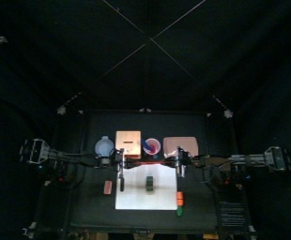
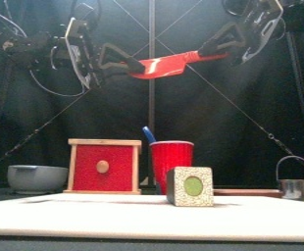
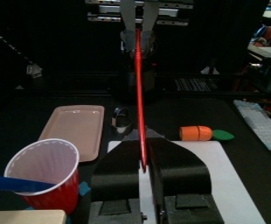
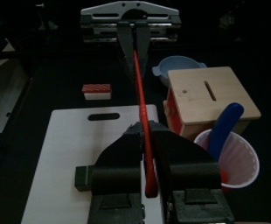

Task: Cut the sushi into 4 pieces with the knife
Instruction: Cut the sushi into 4 pieces

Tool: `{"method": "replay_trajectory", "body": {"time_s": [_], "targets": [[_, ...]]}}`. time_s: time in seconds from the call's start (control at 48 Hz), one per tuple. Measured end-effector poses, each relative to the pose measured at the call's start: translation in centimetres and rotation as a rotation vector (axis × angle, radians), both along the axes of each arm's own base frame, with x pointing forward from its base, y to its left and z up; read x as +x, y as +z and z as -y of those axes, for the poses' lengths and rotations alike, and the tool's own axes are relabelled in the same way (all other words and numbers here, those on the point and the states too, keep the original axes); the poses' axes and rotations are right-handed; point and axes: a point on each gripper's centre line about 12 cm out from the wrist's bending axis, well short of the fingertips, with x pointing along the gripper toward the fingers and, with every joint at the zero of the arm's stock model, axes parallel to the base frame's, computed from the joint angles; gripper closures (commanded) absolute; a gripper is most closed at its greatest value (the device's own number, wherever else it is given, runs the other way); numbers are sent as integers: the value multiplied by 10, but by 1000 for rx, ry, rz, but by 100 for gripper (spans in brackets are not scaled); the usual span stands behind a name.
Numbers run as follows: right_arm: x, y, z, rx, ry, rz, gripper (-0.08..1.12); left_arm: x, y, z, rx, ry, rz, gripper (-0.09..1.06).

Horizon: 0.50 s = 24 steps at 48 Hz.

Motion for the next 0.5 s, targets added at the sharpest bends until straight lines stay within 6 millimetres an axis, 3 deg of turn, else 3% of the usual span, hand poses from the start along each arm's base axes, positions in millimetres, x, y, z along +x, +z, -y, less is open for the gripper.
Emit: {"method": "replay_trajectory", "body": {"time_s": [0.271,0.5], "targets": [[13,-37,-5,30,6,-125,95,-10,-25,2,-4,-5,-17,91],[14,-58,-13,57,16,-195,95,-4,-54,8,-25,6,-40,91]]}}
